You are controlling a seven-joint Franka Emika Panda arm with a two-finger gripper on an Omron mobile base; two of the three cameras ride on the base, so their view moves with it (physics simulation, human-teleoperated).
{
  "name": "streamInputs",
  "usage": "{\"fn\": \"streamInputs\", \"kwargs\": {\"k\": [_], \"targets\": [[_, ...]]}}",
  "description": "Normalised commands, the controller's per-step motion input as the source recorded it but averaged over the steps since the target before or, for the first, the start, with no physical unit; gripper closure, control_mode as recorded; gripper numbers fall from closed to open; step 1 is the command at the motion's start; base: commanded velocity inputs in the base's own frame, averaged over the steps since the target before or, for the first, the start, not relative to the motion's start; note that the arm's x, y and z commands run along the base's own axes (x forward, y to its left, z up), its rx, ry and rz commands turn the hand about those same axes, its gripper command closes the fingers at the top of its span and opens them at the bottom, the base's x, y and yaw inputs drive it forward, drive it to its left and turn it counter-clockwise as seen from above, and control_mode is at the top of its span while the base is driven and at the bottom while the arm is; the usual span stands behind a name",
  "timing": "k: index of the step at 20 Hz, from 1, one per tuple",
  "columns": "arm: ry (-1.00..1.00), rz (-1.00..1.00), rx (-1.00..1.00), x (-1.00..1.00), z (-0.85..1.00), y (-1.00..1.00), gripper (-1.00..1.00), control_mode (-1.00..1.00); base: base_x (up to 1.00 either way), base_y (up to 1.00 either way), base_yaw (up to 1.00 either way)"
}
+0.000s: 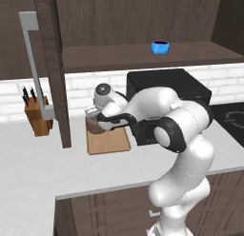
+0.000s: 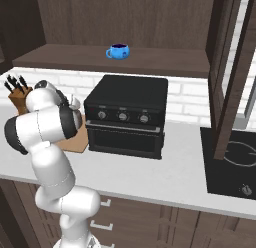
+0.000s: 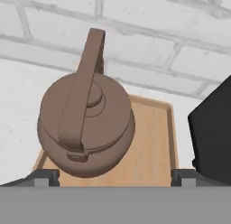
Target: Pick the kettle from the counter and place it on the tray. Then pick the mug from the cabinet and place it on the tray. Then close the cabinet doors.
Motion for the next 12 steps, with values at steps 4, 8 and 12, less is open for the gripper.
{"fn": "streamInputs", "kwargs": {"k": [4, 8, 12], "targets": [[-0.09, -0.01, 0.00, -0.19, 0.06, -0.02, -1.00, -1.00, 0.00, 0.00, 0.00], [-0.03, -0.02, 0.00, -0.27, 0.11, -0.02, -1.00, -1.00, 0.00, 0.00, 0.00], [-0.03, 0.00, 0.05, -0.26, 0.29, -0.05, -1.00, -1.00, 0.00, 0.00, 0.00]]}}
